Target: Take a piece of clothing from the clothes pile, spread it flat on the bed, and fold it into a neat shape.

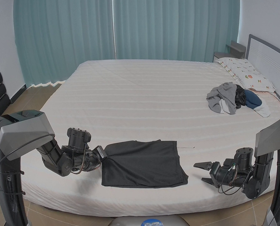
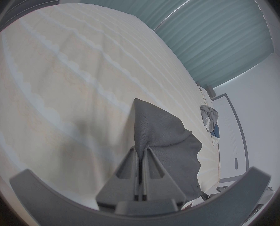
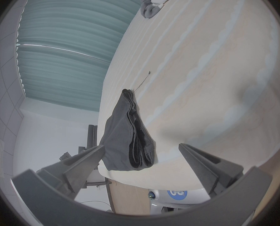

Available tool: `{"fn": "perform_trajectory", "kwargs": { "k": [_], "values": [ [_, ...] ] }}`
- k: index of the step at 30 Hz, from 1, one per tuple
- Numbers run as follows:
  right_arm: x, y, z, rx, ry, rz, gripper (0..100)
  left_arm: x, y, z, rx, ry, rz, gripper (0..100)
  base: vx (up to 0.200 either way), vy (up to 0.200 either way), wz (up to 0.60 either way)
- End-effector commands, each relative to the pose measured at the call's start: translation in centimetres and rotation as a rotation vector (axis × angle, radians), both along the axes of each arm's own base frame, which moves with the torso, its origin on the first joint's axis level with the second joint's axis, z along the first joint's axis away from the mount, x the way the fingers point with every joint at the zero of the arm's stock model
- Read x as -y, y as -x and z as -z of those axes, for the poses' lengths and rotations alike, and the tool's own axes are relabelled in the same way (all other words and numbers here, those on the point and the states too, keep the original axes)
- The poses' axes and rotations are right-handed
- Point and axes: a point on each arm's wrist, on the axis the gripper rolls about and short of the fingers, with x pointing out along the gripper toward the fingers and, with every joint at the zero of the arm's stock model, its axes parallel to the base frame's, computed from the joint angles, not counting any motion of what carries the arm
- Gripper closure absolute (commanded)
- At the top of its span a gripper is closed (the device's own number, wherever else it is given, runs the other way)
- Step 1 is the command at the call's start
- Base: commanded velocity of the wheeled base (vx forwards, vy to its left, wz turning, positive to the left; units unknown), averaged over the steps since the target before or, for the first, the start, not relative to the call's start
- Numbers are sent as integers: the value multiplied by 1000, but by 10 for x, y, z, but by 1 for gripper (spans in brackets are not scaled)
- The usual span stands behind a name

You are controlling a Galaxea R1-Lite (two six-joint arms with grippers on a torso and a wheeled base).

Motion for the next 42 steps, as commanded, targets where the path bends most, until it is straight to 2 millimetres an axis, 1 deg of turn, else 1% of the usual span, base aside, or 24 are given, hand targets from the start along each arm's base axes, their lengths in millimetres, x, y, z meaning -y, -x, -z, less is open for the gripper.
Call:
{"fn": "perform_trajectory", "kwargs": {
  "k": [1, 6, 16, 17, 27, 30, 31, 33, 34, 40, 41, 42],
  "values": [
    [0, 0, 0, -1, 0, -1, 0, 1, 3, 1, -11, -3, 4, 100, 0, 200, 0],
    [0, 0, 0, -1, 0, -1, 0, 1, 4, 2, -14, -4, 4, 100, 0, 200, 0],
    [0, 0, 0, -1, 0, -1, 0, 4, 8, 6, -30, -8, 18, 100, 0, 0, 0],
    [0, 0, 0, -1, 0, -1, 0, 4, 8, 6, -30, -8, 18, 0, 0, 0, 0],
    [0, 0, 0, 0, 0, -1, 0, 6, 6, 5, -17, -4, 19, 0, 0, 0, 0],
    [0, 0, 0, 0, 0, -1, 0, 8, -4, 1, 21, 5, 20, 0, 0, 0, 0],
    [0, 0, 0, 0, 0, -1, 0, 10, -9, 4, 24, 5, 19, 0, 0, 0, 0],
    [0, 0, 0, 0, 0, -1, 0, 11, -12, 5, 29, 6, 18, 0, 0, 0, 0],
    [0, -1, 0, 2, 0, -1, 0, 12, -16, 5, 39, 2, 9, 0, 0, 0, 0],
    [0, -1, 0, 3, -1, -1, 0, 16, -24, 10, 50, -6, 9, 0, 0, 0, 0],
    [0, -1, 0, 3, -1, -1, 0, 17, -25, 10, 51, -7, 9, 100, 0, 0, 0],
    [0, -1, 0, 3, -1, -1, 0, 17, -26, 10, 56, -9, 4, 100, 0, 0, 0]
  ]
}}
